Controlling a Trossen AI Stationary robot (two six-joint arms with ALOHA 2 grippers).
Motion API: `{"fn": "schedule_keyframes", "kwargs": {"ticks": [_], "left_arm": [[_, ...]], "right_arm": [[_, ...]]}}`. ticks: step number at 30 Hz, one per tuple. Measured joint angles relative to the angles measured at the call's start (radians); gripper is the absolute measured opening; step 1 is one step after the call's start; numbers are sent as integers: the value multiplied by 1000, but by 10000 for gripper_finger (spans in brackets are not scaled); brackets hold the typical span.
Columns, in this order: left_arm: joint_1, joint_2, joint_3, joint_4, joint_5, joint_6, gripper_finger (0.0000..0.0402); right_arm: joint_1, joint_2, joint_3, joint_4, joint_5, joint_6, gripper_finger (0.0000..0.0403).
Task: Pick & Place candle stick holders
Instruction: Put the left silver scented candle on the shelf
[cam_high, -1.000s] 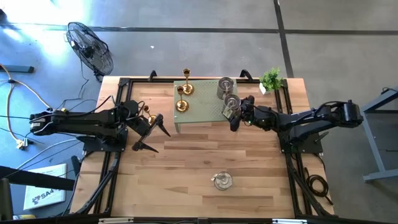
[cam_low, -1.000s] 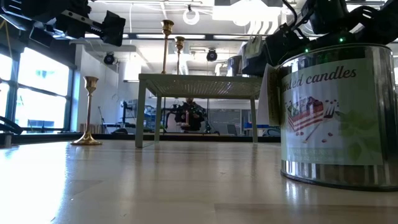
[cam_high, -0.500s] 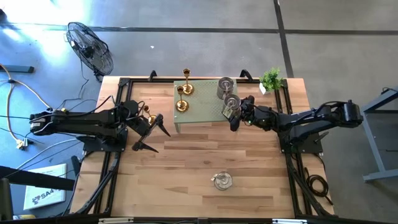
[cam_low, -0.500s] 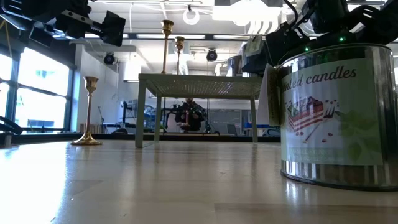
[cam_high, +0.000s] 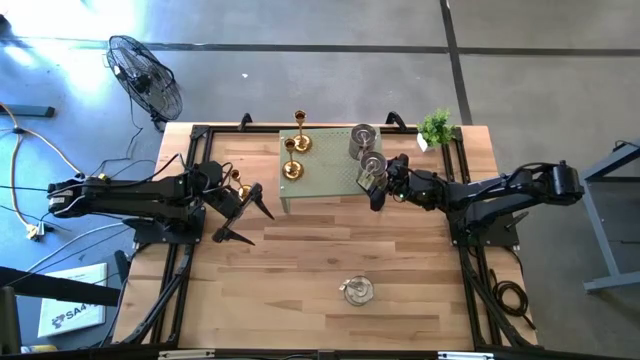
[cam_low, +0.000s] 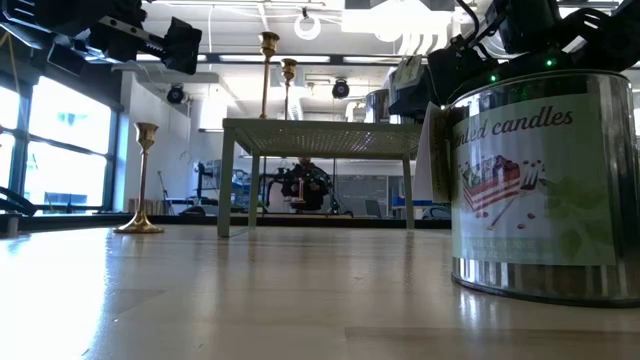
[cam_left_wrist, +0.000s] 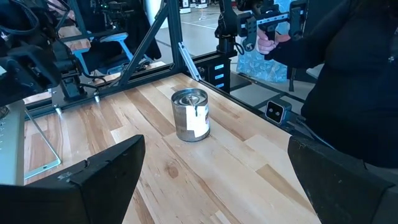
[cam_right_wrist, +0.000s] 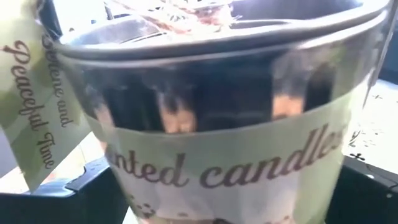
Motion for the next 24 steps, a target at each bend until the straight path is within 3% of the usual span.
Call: {"fn": "schedule_keyframes", "kwargs": {"ticks": [24], "left_arm": [[0,0,0,6,0,-12,388]], "right_arm": [[18,0,1,74,-2,-73,400]]}}
